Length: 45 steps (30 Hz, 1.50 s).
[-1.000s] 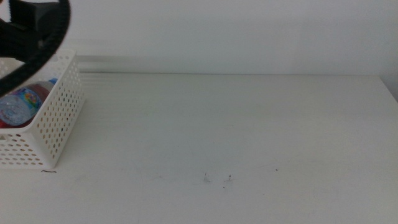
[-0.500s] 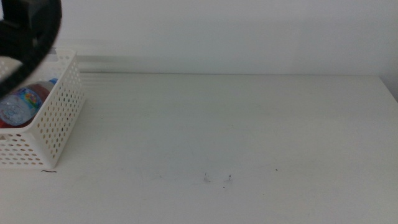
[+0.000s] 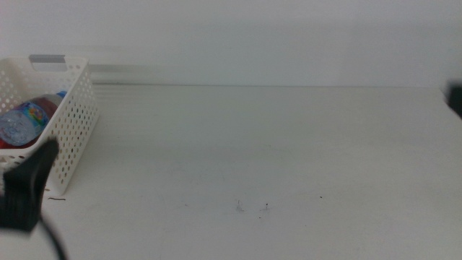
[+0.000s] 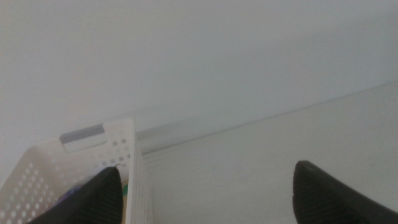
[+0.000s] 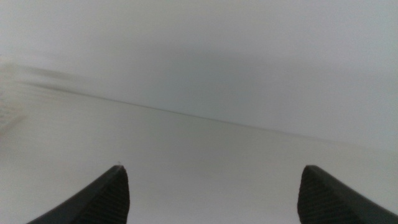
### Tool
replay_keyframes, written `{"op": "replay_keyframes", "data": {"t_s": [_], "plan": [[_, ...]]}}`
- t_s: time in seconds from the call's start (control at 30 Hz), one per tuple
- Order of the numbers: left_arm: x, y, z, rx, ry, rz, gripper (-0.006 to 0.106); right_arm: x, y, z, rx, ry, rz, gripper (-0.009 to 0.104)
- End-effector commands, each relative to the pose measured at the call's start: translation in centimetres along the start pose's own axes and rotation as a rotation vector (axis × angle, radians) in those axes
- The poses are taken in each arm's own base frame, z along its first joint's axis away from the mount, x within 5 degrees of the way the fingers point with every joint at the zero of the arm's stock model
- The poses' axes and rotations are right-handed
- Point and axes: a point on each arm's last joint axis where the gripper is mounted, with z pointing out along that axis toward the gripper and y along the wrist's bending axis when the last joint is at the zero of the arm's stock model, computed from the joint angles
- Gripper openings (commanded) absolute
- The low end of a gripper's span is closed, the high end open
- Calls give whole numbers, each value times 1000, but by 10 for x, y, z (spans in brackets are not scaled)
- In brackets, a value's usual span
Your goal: Use arms to grab the bottles and put them into the dustbin to the left of the table.
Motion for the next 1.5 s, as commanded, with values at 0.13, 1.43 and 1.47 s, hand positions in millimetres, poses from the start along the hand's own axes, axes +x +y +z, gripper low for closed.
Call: {"op": "replay_keyframes", "data": {"t_s": [0.13, 1.43, 1.47], "plan": [[36, -2, -32, -67, -98, 9, 93, 90, -16, -23, 174, -21, 45, 90], [91, -4, -43, -193, -113, -248, 93, 188, -10, -38, 213, -116, 38, 90], [92, -4, -43, -193, -107, -274, 93, 188, -10, -38, 213, -116, 38, 90]]}}
